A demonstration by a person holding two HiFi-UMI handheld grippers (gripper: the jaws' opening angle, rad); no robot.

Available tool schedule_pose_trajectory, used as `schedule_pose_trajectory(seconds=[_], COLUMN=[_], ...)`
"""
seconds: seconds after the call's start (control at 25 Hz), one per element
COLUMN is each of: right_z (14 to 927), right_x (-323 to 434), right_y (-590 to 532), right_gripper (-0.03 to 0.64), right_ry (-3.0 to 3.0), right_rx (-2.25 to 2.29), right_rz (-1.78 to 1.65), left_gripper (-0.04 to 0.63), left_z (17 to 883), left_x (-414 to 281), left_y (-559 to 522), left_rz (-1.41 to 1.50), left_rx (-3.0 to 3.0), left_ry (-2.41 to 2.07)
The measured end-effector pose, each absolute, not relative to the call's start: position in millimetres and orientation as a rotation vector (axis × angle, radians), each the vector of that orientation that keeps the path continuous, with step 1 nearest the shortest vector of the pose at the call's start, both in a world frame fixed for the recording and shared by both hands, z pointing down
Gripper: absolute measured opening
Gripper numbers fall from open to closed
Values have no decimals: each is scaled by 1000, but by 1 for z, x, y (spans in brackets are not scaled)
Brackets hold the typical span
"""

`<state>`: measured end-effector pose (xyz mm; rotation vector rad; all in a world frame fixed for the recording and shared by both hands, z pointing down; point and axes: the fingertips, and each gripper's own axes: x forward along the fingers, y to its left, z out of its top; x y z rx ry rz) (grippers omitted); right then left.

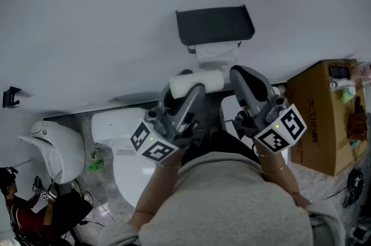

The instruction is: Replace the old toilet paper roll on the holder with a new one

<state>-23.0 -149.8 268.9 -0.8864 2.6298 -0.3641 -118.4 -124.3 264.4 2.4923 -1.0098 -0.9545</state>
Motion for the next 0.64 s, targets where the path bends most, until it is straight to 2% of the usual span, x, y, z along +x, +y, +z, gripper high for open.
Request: schedule_pose_trajectory(seconds=[0.64], right_z=[279], right_x=[-27], right_y=[-146], right_gripper=[5], right_ry=[2688], right_rx=[-877], right_rz=[-354], left_gripper=[210], left_z=[273], left_x=[-112], left_y=[-120], left_rz=[-923], left_rx=[2487], left_ry=[-999])
